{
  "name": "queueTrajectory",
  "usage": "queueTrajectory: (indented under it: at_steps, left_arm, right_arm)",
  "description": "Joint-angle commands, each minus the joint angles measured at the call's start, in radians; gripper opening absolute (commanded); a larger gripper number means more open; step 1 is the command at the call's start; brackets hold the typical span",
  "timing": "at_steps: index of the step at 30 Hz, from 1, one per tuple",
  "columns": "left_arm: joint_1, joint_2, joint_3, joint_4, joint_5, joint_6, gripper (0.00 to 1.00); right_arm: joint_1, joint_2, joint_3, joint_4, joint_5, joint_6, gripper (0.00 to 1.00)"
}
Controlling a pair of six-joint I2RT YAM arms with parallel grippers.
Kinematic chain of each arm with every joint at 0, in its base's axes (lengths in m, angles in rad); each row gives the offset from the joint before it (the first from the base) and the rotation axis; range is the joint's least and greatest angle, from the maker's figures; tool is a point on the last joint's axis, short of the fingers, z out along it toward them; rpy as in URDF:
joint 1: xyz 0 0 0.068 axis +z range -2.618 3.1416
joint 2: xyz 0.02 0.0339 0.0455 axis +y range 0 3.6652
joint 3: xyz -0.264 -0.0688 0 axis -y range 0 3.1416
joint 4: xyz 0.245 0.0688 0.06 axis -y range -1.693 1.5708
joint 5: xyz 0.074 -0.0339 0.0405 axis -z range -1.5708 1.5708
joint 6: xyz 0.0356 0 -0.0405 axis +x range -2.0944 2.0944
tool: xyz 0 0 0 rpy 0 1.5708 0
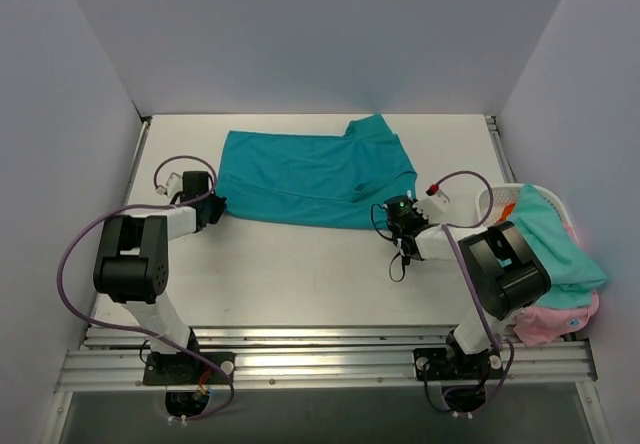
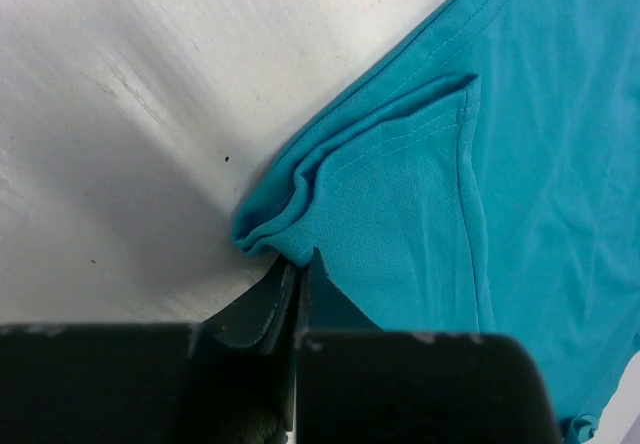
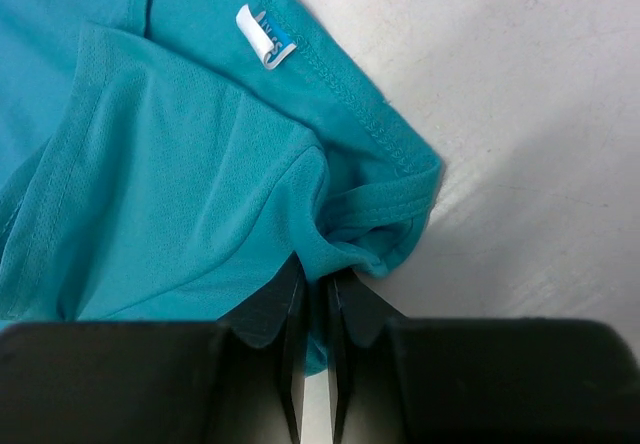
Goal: Fold and stack the t-shirts
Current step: Fold the flattened tshirt in 1/3 of the way
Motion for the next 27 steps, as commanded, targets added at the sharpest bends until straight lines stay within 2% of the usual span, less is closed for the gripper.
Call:
queueTrajectory:
  at_steps: [1,3,7,13,23,25,26,27]
  left_arm:
    - [0.001,-0.028,-0.016,-0.076,-0.012,0.008,0.02]
    - [0.001,-0.075,-0.031,-0.083,-0.020,0.011,0.02]
    - [-0.002,-0.172,-0.086,-0.176,-0.017,0.020,0.02]
    - [-0.004,-0.345,-0.186,-0.231,0.006,0.026,0.02]
    - [-0.007,-0.725,-0.367,-0.385,0.000,0.029,0.04]
    - [-0.007,-0.773,-0.382,-0.437,0.000,0.029,0.11]
    - [-0.007,-0.816,-0.387,-0.455,0.007,0.032,0.17]
    - [-0.007,-0.836,-0.392,-0.487,0.014,0.037,0.40]
  right_arm:
    - [-0.008,-0.043,-0.015,-0.130,-0.006,-0.017,0.05]
    - [-0.008,-0.085,-0.023,-0.144,-0.007,-0.017,0.00]
    - [-0.008,-0.184,-0.061,-0.211,-0.015,-0.016,0.00]
    - [0.016,-0.399,-0.113,-0.360,0.006,0.007,0.00]
    - [0.044,-0.773,-0.215,-0.616,0.009,0.050,0.00]
    - [0.045,-0.815,-0.218,-0.673,0.009,0.055,0.14]
    - [0.045,-0.850,-0.216,-0.691,0.008,0.055,0.29]
    - [0.047,-0.867,-0.210,-0.737,0.012,0.061,0.70]
